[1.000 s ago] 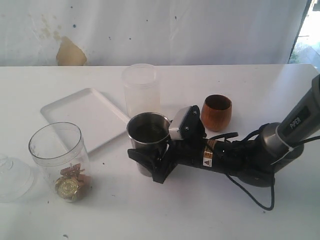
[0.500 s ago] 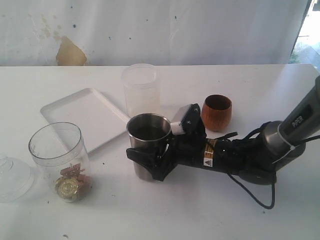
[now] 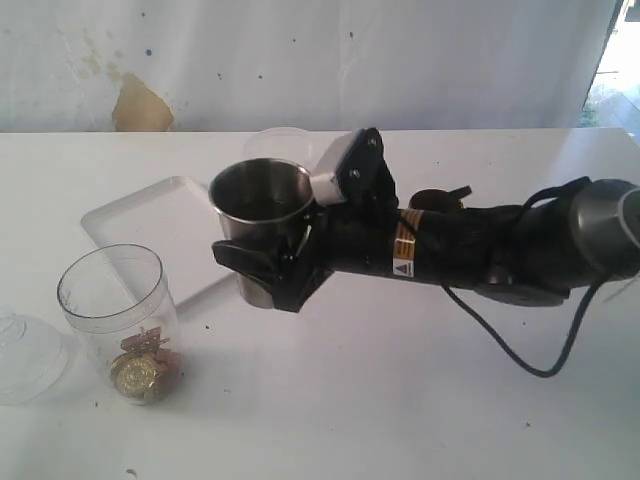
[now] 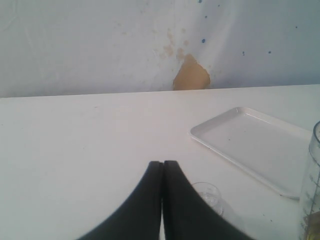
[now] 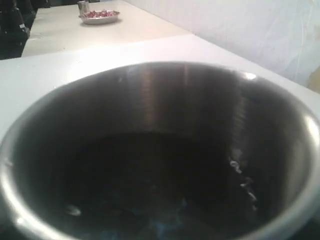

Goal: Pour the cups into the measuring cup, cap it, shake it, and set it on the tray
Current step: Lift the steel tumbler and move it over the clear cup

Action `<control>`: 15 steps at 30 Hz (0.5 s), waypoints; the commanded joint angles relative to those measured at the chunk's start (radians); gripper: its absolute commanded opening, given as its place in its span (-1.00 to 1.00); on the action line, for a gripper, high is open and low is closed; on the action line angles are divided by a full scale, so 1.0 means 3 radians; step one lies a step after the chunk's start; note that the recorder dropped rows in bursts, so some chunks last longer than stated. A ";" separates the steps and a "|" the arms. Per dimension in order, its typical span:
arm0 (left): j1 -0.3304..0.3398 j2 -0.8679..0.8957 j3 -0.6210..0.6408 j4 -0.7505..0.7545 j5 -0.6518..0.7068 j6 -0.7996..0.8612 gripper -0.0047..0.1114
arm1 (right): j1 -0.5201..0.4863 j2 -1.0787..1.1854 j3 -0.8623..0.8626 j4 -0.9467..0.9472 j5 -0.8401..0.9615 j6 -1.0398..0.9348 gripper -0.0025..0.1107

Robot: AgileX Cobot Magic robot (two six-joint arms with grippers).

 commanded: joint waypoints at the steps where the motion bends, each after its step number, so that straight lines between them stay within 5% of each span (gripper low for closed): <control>1: -0.0017 -0.0015 0.0015 0.0001 -0.0040 -0.0012 -0.91 | 0.0142 -0.0176 -0.0239 -0.0013 0.0122 0.0184 -0.96; 15: -0.0017 -0.0015 0.0015 0.0001 -0.0040 -0.0012 -0.91 | 0.0427 0.0220 -0.1210 -0.0068 0.0781 0.0387 -0.96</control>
